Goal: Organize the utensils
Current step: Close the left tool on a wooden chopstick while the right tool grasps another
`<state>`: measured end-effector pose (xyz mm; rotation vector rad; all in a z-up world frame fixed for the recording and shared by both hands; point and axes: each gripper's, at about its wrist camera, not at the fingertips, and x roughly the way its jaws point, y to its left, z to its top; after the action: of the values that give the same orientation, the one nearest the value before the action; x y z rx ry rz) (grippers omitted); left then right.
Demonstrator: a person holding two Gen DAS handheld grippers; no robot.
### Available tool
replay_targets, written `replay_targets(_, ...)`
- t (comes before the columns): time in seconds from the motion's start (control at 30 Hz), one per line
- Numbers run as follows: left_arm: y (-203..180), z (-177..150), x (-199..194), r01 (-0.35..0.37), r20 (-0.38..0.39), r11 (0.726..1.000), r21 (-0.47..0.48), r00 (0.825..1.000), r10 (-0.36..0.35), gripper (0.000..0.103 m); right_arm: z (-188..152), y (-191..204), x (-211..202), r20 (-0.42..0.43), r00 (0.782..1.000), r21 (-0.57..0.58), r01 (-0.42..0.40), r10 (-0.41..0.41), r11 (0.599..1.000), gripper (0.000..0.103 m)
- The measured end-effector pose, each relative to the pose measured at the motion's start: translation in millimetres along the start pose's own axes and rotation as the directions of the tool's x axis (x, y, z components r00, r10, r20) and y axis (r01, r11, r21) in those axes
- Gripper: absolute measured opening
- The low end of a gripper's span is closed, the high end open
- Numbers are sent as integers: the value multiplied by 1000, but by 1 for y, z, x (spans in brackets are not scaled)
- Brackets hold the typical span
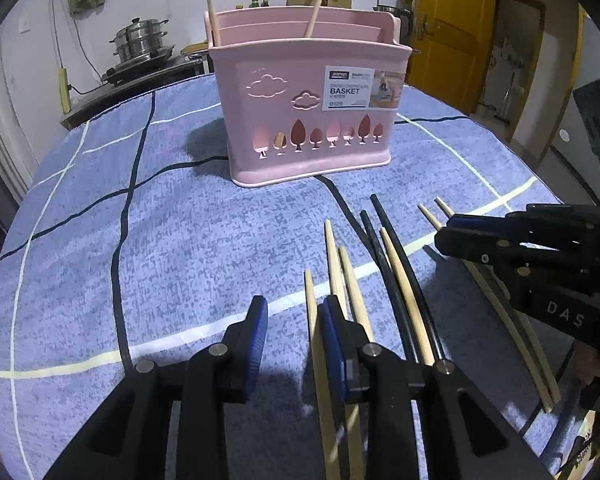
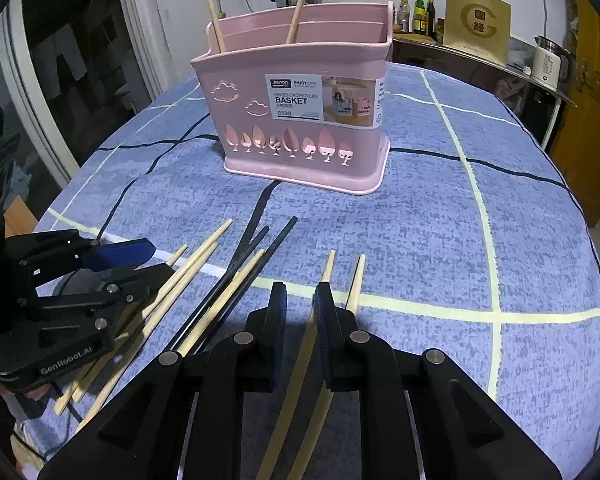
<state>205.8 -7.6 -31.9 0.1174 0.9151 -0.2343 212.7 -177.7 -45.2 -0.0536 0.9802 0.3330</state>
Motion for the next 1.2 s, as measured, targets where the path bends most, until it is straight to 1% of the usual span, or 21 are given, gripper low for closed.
replay_targets(0.07,1,0,0,-4,0,1000,-1,1000,4,25,1,0,2,-2,1000,-1,5,-5,1000,15)
replay_targets(0.1,2,0,0,-12,0,1000,-4,1000,12,20,2,0,2,-4,1000,-2,7,-7,1000,15)
replay_targets(0.2,5,0,0,-28,-3,999,-21,1000,28,9,5,-1,4,-11,1000,-4,16,-16,1000,15)
replay_targets(0.27,9,0,0,-29,-5,999,-30,1000,29,7,8,1,5,-11,1000,-18,23,-24,1000,15)
replay_targets(0.47,14,-1,-1,-22,-7,999,-40,1000,22,7,9,-2,10,-29,998,-11,48,-48,999,15)
replay_targets(0.6,11,1,0,-35,-14,999,-26,999,34,7,10,0,13,-37,998,-24,59,-60,998,15)
replay_targets(0.67,8,2,1,-39,-19,999,-21,999,38,7,11,3,14,-42,997,-36,64,-65,997,12)
replay_targets(0.7,7,3,1,-42,-22,999,-17,999,41,7,12,5,15,-44,997,-37,60,-62,997,7)
replay_targets(0.83,6,5,3,-35,-28,999,-24,999,34,7,14,8,16,-48,998,-32,49,-51,998,6)
replay_targets(1.03,15,5,-4,7,-28,997,-76,1000,-9,5,14,6,-4,-2,1000,-14,17,-17,1000,6)
replay_targets(1.13,17,7,-16,21,-1,996,-86,1000,-21,5,19,5,-19,30,1000,-4,-4,4,1000,6)
replay_targets(1.2,17,11,-30,25,29,996,-82,999,-23,5,22,3,-30,55,998,2,-13,13,1000,6)
